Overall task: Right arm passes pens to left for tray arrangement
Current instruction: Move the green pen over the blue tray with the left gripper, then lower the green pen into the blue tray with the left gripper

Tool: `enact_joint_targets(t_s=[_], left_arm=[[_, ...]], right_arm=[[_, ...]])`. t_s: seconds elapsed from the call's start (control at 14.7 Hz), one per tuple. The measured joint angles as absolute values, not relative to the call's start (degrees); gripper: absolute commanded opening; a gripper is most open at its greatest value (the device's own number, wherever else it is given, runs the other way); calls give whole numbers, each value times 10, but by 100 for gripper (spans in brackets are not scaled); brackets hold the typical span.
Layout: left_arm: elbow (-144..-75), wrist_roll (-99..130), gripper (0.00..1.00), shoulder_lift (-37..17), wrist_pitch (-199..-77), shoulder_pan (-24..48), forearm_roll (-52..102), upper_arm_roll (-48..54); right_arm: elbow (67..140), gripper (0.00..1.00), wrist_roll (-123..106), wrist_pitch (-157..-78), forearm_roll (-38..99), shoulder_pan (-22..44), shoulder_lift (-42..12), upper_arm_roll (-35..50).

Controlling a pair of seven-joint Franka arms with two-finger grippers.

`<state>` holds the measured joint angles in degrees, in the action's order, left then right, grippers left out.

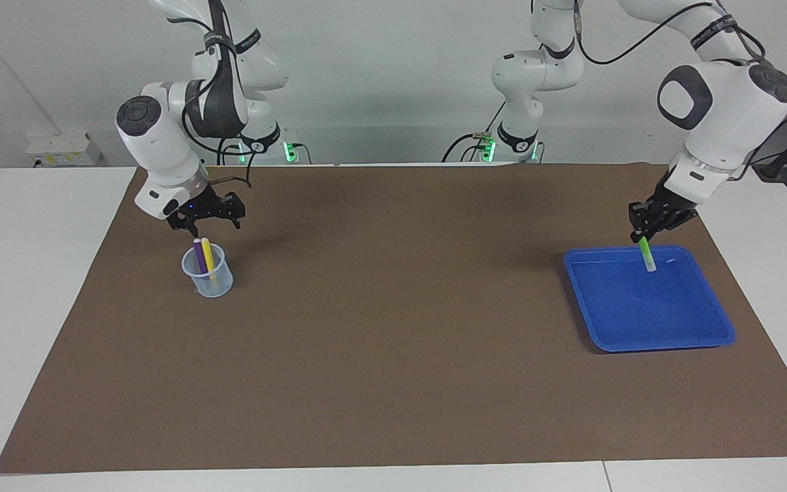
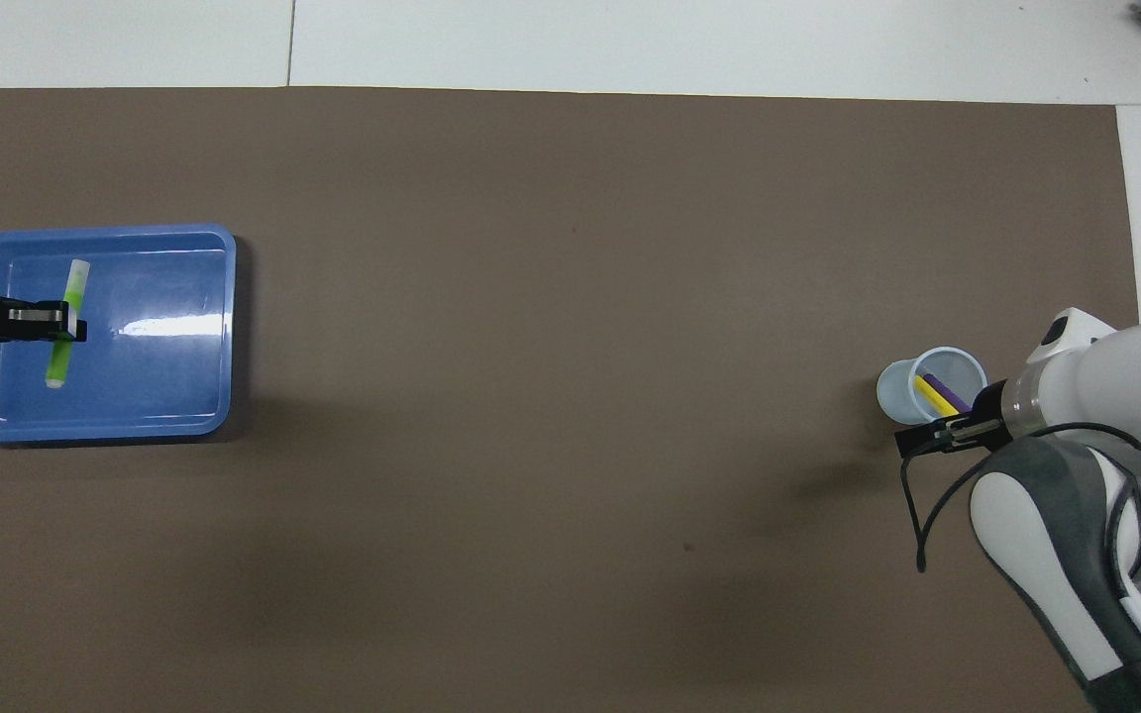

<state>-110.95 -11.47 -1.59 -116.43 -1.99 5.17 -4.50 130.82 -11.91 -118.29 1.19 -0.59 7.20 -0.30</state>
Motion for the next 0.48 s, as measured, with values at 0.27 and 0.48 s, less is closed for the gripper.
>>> enact_joint_targets(t_s=[0.27, 0.48], left_arm=[[-1110, -128, 0, -60, -1217, -23, 52, -44], [-1110, -128, 0, -86, -1243, -23, 52, -43]], right_arm=[[1308, 100, -119, -1188, 12, -6, 67, -3], [1308, 100, -119, -1189, 12, -6, 67, -3]])
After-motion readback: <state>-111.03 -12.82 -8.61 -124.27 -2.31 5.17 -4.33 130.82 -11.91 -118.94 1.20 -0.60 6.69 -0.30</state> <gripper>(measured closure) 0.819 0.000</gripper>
